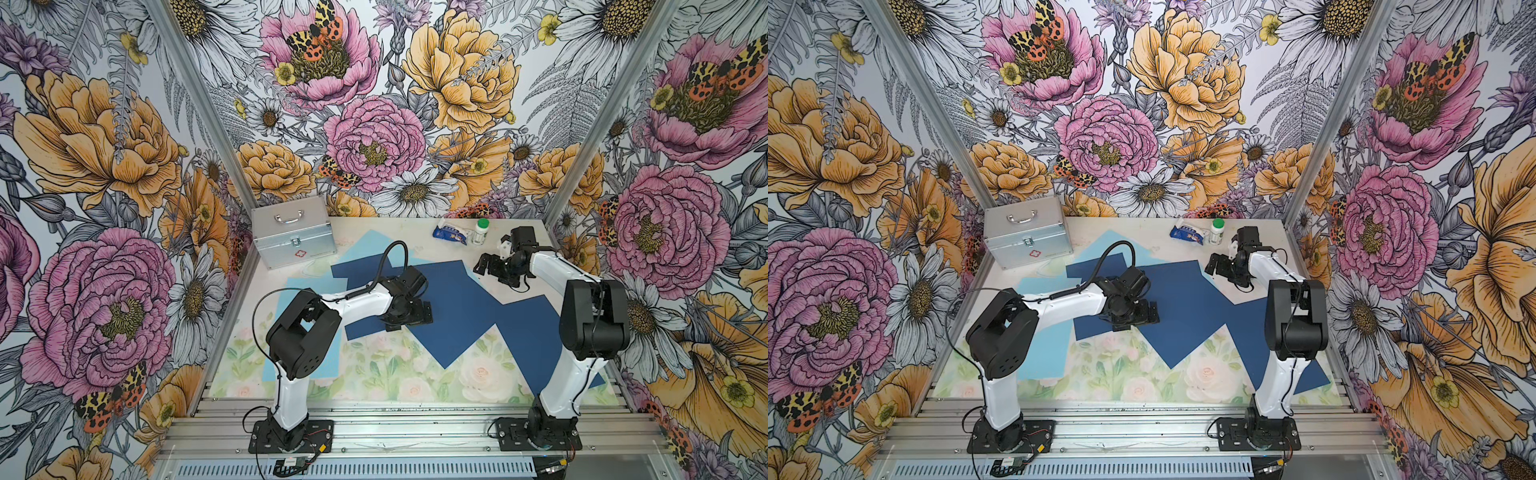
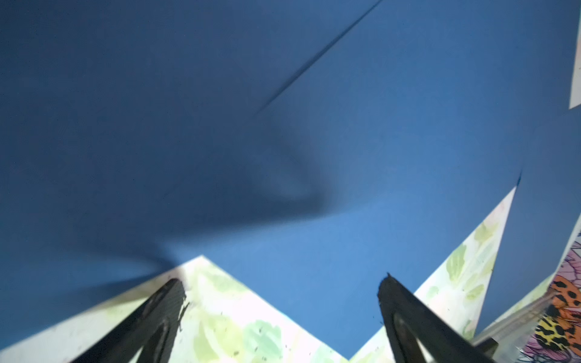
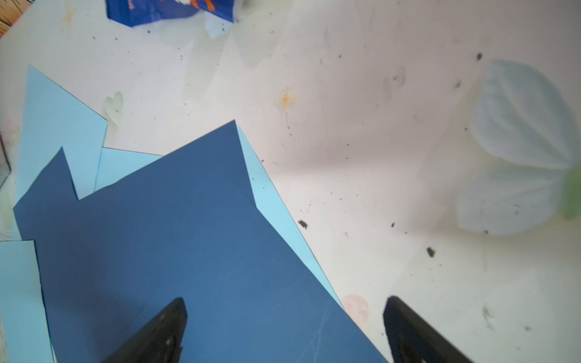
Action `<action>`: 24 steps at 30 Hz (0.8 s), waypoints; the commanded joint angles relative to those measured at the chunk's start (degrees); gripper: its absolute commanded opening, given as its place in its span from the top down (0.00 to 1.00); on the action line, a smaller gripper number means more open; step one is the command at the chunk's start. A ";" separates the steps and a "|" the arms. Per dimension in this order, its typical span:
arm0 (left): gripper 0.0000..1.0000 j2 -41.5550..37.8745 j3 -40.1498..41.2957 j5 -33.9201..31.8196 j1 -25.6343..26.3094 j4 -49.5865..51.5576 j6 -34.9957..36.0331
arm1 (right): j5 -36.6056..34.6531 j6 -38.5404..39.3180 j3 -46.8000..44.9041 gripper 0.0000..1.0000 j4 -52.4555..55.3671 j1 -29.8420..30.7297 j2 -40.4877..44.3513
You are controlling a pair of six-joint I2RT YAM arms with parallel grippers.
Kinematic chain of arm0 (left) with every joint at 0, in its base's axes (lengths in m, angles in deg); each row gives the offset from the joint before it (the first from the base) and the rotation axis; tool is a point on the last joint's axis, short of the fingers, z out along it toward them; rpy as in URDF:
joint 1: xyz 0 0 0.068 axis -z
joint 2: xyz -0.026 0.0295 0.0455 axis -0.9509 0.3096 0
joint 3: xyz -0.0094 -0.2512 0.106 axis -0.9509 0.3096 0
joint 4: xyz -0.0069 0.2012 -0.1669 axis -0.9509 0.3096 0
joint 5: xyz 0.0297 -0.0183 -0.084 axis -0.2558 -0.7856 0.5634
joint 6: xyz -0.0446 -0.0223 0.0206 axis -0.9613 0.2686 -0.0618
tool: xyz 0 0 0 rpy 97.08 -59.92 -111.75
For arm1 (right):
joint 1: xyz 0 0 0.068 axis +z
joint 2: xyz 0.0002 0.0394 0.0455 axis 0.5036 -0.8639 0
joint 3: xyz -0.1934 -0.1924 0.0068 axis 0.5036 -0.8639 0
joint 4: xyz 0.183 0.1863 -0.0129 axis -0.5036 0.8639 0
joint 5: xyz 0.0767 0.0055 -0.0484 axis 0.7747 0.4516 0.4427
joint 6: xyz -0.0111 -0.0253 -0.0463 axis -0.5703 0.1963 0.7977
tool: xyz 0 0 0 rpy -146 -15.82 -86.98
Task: Sort the scattered colored papers by color
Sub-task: Pick up the colored paper.
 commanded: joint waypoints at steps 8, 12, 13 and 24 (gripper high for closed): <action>0.01 0.59 4.79 8.94 0.65 -6.25 -10.11 | 2.98 1.86 -0.52 0.04 2.91 1.55 -3.65; 0.01 3.76 4.49 9.82 1.04 -7.08 -11.52 | 0.74 2.69 -1.59 0.04 4.21 1.93 -4.48; 0.01 4.53 4.62 10.23 0.97 -7.87 -12.07 | 0.86 2.96 -1.73 0.04 4.60 1.97 -4.94; 0.01 14.04 2.72 14.83 -1.59 -14.70 -15.23 | 5.02 4.69 -0.13 0.11 9.03 2.34 -6.74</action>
